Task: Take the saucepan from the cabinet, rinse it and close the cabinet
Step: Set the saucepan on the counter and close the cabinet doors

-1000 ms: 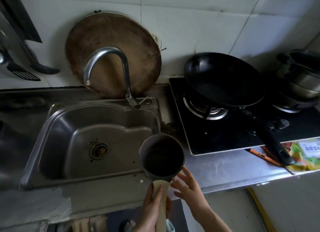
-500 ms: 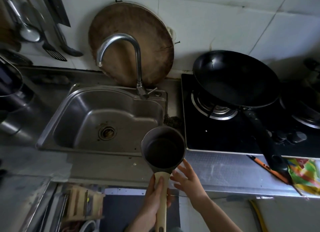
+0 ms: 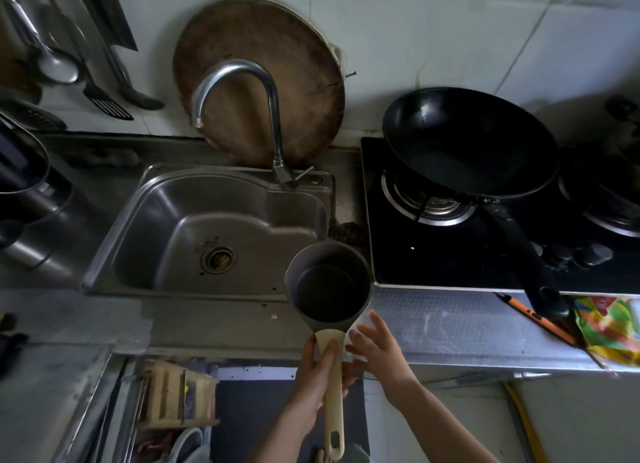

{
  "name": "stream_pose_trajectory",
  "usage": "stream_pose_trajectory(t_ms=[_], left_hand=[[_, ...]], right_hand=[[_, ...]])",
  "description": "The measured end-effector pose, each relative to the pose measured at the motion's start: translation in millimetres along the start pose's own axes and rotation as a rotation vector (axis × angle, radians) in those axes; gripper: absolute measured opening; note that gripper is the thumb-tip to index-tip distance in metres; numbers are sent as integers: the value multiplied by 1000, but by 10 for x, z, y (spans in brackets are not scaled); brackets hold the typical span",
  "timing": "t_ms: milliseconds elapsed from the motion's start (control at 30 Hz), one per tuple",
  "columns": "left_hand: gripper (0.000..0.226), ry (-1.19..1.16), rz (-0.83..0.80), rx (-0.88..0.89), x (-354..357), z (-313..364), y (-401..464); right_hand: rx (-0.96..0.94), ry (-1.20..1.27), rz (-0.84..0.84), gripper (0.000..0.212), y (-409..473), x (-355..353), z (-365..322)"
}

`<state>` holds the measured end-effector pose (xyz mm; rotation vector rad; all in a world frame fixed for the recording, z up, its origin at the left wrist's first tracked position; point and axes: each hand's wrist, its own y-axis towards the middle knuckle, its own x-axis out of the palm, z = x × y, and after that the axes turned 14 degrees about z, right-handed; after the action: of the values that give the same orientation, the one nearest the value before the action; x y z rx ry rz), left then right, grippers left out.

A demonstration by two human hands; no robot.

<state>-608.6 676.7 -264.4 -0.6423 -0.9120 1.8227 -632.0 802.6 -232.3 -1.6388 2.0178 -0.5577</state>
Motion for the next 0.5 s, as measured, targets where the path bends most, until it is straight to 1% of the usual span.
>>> stream_pose_trajectory(t_ms=[33,167,267,400,500], left_hand=[[17,14,-12,12,-12,-10,3],[39,17,-31,38,-90,-14,-28],[46,100,-41,131,-198,-22,-61],[53,273,69,284,-528,-120,-51],[51,437,211,378,-946,-322,-37]], right_hand=[[2,6,6,69,-9,-11,2],[-13,-21,13,69,-65,-58,40],[-31,-52,13,65,-95,-105,94],[-34,-98,4,55,-108,-182,239],[-42,-162,49,46,-117,-210,460]])
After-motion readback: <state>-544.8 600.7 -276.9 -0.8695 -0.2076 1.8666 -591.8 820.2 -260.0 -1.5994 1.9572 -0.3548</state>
